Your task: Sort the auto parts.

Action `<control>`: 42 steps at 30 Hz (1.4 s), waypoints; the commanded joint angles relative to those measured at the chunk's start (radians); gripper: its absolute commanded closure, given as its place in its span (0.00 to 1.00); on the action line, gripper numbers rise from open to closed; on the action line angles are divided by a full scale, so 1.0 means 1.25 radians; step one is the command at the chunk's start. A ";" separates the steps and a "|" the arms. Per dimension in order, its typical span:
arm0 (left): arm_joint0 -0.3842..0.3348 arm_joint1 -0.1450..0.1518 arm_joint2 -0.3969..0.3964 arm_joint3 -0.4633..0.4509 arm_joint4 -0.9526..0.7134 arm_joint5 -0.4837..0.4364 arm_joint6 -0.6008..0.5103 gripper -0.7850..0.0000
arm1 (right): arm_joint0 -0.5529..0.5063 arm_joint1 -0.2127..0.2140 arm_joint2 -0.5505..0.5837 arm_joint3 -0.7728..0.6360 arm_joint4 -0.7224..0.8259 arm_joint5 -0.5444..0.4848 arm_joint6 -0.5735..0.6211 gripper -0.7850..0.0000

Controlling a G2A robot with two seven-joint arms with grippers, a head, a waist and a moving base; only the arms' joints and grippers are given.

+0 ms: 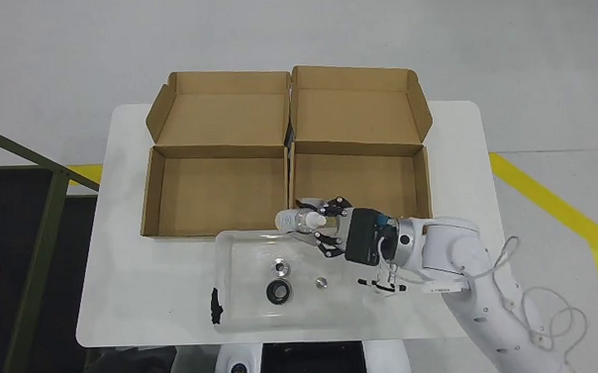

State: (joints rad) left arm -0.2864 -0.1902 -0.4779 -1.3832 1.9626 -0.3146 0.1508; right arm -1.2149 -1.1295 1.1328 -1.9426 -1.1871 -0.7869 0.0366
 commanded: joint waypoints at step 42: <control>0.000 0.000 0.000 0.000 0.000 0.000 0.000 0.00 | 0.268 -0.048 -0.126 0.400 -0.029 0.119 0.063 1.00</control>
State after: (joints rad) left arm -0.2864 -0.1902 -0.4779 -1.3832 1.9626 -0.3146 0.1508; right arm -0.8856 -1.1881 0.9798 -1.4532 -1.2194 -0.6429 0.1172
